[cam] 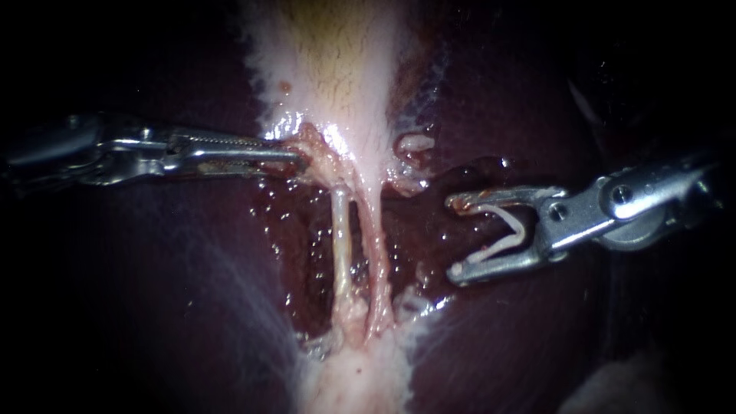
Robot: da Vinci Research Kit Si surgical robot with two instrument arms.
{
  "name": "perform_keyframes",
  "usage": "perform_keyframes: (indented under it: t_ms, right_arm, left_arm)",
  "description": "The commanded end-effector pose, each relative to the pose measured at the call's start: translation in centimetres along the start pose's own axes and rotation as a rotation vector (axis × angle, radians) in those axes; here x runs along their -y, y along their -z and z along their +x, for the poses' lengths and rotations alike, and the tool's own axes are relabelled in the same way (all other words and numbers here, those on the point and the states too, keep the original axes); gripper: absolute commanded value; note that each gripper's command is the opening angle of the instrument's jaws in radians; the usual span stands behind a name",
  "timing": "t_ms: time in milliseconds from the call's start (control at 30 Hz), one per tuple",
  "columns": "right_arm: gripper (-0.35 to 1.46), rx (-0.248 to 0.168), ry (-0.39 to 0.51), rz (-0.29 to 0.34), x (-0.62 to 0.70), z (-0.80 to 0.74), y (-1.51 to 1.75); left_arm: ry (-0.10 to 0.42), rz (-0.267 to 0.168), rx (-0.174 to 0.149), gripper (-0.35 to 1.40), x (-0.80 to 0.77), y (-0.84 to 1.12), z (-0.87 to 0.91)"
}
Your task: Clipping first clip left tube
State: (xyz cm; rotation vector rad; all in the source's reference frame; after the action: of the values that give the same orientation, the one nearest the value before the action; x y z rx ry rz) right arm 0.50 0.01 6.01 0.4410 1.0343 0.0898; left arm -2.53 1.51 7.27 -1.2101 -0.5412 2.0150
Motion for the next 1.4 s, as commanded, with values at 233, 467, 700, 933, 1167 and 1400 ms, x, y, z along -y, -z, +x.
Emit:
perform_keyframes:
  t_ms: [233, 467, 700, 933, 1167, 1400]
  right_arm:
    - [0.50, 0.000, 0.000, 0.000, 0.00, 0.01, 0.00]
    - [0.50, 0.000, 0.000, 0.000, 0.00, 0.01, 0.00]
    - [0.50, -0.003, 0.000, -0.001, 0.00, 0.02, -0.01]
    - [0.50, -0.011, -0.001, 0.011, 0.04, 0.09, -0.10]
    - [0.49, -0.033, -0.049, 0.064, 0.17, 0.28, -0.43]
    - [0.49, -0.033, -0.076, 0.070, 0.22, 0.37, -0.89]
  left_arm:
    - [0.010, -0.016, 0.004, -0.35, -0.07, 0.33, 0.18]
    - [0.028, -0.008, -0.030, -0.35, -0.28, 0.84, 0.55]
    - [0.017, -0.006, -0.051, -0.35, -0.48, 1.03, 0.72]
    - [0.016, -0.002, -0.052, -0.35, -0.50, 1.00, 0.70]
    - [0.016, 0.004, -0.053, -0.35, -0.53, 0.97, 0.69]
    - [0.017, 0.000, -0.052, -0.35, -0.59, 0.93, 0.71]
